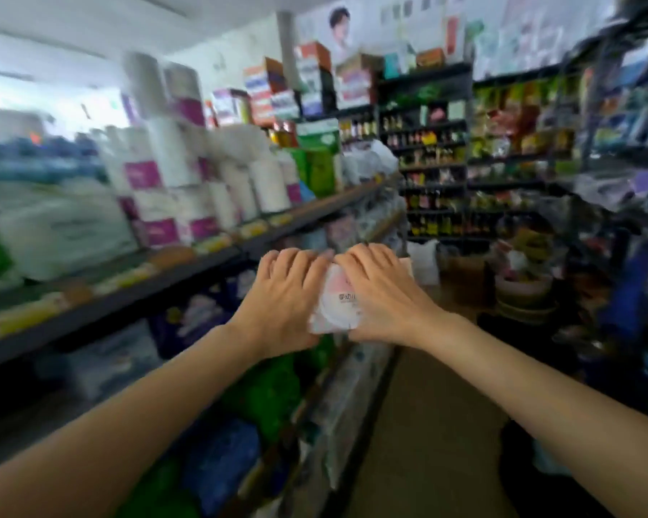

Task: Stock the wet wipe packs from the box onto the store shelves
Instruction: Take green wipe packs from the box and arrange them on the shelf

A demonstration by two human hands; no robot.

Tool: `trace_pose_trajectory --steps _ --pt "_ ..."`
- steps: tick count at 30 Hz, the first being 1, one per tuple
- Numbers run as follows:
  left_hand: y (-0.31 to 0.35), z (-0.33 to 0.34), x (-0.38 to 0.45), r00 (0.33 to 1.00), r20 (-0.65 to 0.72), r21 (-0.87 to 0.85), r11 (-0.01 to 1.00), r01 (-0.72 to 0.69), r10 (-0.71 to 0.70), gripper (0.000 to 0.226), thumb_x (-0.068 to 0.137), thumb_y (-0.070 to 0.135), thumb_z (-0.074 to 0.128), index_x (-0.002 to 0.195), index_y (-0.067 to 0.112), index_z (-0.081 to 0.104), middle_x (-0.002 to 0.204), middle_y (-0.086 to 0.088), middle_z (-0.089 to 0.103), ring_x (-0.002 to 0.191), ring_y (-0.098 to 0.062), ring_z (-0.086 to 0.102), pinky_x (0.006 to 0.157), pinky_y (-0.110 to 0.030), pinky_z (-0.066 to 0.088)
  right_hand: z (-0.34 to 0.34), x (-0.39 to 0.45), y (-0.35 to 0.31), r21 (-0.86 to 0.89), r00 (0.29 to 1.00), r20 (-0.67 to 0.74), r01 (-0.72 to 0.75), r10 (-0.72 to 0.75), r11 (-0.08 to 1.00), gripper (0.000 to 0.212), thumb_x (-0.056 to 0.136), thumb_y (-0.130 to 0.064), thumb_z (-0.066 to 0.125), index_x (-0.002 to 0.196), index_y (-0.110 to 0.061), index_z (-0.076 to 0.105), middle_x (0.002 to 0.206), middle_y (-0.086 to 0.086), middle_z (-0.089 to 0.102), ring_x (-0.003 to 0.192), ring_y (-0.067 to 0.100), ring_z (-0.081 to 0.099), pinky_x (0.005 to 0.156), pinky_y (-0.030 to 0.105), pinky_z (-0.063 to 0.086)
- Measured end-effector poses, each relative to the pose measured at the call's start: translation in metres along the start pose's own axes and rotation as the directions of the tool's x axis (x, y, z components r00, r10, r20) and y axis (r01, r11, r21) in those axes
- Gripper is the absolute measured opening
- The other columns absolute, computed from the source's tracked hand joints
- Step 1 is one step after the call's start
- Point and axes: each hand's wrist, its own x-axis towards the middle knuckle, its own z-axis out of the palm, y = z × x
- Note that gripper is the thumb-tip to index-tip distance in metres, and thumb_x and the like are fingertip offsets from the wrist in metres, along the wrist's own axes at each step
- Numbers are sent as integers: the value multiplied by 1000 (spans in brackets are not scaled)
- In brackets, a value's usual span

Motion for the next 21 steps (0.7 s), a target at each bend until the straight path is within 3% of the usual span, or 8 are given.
trace_pose_trajectory --steps 2,5,9,13,18,21 --pt "-62 -40 -22 999 -34 149 989 1 4 80 63 65 46 115 5 54 107 -13 60 97 -32 52 85 -44 40 -4 47 -41 140 983 -182 -11 36 990 100 46 -50 72 129 -13 32 118 11 49 108 34 48 95 49 43" --pt "-136 -101 -57 994 -112 340 939 55 -18 77 66 63 59 117 6 51 110 -14 59 102 -31 44 89 -46 36 -19 109 -88 267 948 -308 2 83 964 114 49 -56 74 139 -18 15 132 16 39 121 32 31 106 53 28" --pt "-201 -164 -113 977 -157 491 847 205 -145 81 73 71 45 121 5 50 115 -16 58 105 -31 43 90 -46 33 -46 178 -149 306 878 -479 156 10 939 101 57 -65 58 136 -12 25 127 16 47 116 27 31 100 52 35" --pt "-236 -202 -165 942 -152 572 751 330 -298 82 71 70 44 123 6 45 116 -16 58 107 -30 43 90 -46 37 -64 226 -212 291 842 -522 326 -136 899 94 54 -53 76 130 -15 37 127 8 46 120 26 37 110 47 23" --pt "-260 -226 -214 924 -139 668 656 352 -355 85 65 69 58 121 6 48 116 -15 59 105 -30 46 88 -46 43 -68 253 -268 259 798 -546 450 -255 854 88 57 -65 61 124 -13 39 121 7 46 113 25 37 106 41 20" --pt "-267 -232 -231 909 -144 694 615 375 -392 83 68 69 50 122 6 47 115 -16 58 105 -29 45 87 -45 44 -67 268 -290 222 759 -582 494 -292 841 90 55 -68 61 123 -13 37 117 10 50 108 24 35 101 44 26"
